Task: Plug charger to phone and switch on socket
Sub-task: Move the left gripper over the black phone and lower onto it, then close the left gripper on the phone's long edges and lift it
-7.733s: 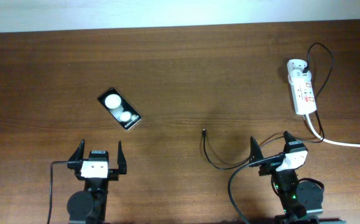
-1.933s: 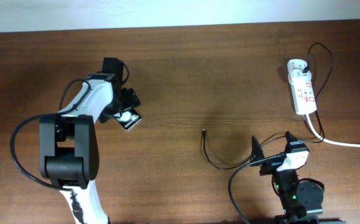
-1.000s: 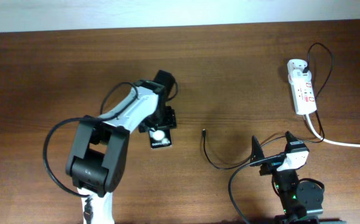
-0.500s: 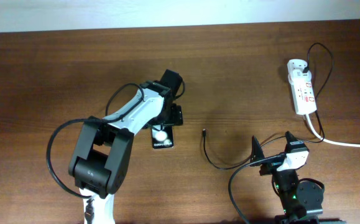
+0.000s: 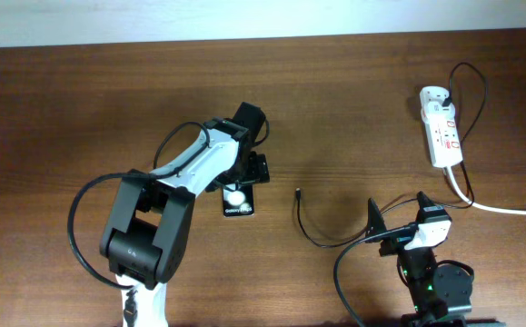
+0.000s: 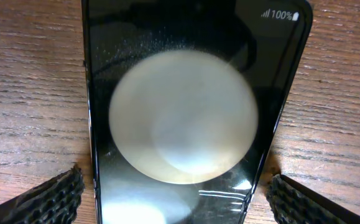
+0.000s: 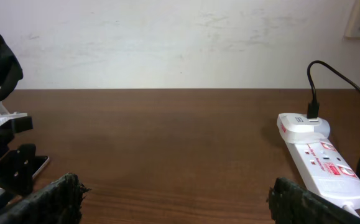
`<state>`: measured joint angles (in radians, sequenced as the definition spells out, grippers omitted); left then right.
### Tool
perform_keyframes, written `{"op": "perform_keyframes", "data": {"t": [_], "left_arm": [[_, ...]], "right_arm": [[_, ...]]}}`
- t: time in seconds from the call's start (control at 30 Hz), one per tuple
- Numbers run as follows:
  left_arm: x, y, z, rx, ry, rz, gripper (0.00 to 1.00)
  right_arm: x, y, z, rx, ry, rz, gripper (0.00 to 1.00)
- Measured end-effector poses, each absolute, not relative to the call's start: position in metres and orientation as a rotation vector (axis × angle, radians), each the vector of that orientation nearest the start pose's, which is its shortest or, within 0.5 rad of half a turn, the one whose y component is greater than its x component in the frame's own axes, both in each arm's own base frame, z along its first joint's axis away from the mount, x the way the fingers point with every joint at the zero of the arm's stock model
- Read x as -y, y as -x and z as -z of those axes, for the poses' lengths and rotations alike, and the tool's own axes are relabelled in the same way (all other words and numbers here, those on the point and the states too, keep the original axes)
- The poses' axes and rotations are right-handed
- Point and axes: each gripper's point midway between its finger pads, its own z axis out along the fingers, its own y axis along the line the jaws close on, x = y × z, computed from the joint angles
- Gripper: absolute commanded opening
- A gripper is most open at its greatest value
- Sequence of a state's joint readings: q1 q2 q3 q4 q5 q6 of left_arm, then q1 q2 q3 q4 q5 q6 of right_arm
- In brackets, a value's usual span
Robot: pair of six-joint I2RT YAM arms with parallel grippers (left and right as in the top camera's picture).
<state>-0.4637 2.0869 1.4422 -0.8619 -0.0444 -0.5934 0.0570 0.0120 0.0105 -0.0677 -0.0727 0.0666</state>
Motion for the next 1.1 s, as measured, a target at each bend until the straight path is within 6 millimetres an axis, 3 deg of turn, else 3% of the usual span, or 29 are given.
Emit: {"op": "perform_keyframes", "data": {"t": [0.27,0.63,0.77,0.87,0.93,1.0,1.1], "left_arm": [[0.163,-0.369,0.001,-3.031,0.207,-0.016,1.0],[0.161,-0.355,0.003,-3.105,0.089,0.001,0.84],[0.161,-0.355,0.003,-3.107,0.09,0.004,0.72],[0.163,-0.362,0.003,-3.071,0.092,0.018,0.69],[0.165,-0.375,0.001,-3.015,0.106,0.03,0.73],[0.165,-0.379,0.001,-2.995,0.123,0.025,0.94],[0.164,-0.38,0.001,-2.989,0.136,0.013,0.96]], "right_arm": [[-0.026,-0.245,-0.159,-1.641,0.048,-0.154,0.99],[-0.026,-0.245,-0.159,-1.641,0.048,-0.154,0.99],[-0.026,-0.245,-0.159,-1.641,0.047,-0.154,0.99],[-0.026,-0.245,-0.159,-1.641,0.048,-0.154,0.99],[-0.026,-0.245,-0.159,-1.641,0.048,-0.154,0.99],[-0.026,-0.245,-0.159,-1.641,0.048,-0.154,0.99],[-0.026,-0.245,-0.159,-1.641,0.048,-0.154,0.99]]}}
